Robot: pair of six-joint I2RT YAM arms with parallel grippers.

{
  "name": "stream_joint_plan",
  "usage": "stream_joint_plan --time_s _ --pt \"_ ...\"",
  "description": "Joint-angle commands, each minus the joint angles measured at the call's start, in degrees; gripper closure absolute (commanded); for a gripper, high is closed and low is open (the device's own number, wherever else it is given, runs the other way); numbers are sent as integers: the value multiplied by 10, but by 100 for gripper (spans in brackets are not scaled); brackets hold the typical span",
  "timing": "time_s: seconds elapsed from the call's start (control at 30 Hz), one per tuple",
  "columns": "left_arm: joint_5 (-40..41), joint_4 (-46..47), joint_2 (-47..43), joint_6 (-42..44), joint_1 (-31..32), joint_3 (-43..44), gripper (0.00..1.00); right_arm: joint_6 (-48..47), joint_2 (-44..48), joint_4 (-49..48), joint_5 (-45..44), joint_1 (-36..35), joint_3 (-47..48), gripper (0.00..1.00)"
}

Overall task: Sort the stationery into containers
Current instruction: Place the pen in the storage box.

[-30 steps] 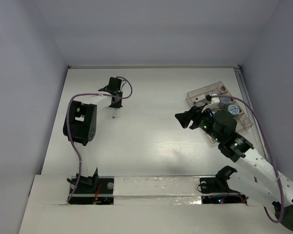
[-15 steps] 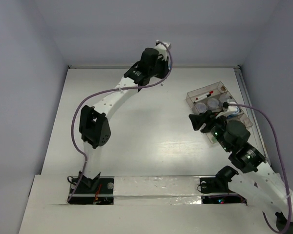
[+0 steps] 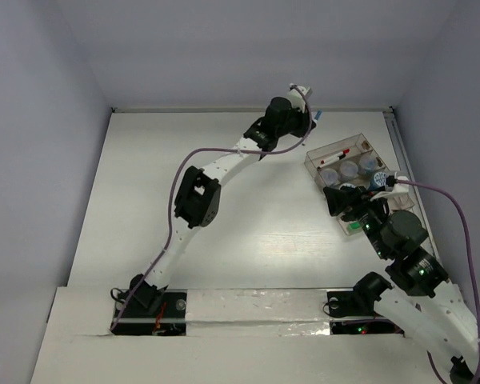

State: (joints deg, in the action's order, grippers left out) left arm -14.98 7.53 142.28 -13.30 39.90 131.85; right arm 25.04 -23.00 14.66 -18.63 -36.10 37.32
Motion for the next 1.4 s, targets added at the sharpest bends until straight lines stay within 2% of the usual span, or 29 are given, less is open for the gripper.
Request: stream_joint_plan --time_s 0.0,0.2,0.63,1.13,1.37 --pt "-40 105 24 -23 20 95 100 -15 -2 -11 3 -5 -1 34" --pt "-47 172 63 -38 26 112 100 -14 -6 -21 8 -5 -8 34" --pt "-63 206 114 -54 31 105 100 -16 2 -26 12 -5 -11 35" --pt "-84 180 130 -58 31 74 100 -10 5 -35 14 -5 -20 35" --pt "-112 158 129 -57 31 56 95 -7 11 -35 12 -5 -23 35"
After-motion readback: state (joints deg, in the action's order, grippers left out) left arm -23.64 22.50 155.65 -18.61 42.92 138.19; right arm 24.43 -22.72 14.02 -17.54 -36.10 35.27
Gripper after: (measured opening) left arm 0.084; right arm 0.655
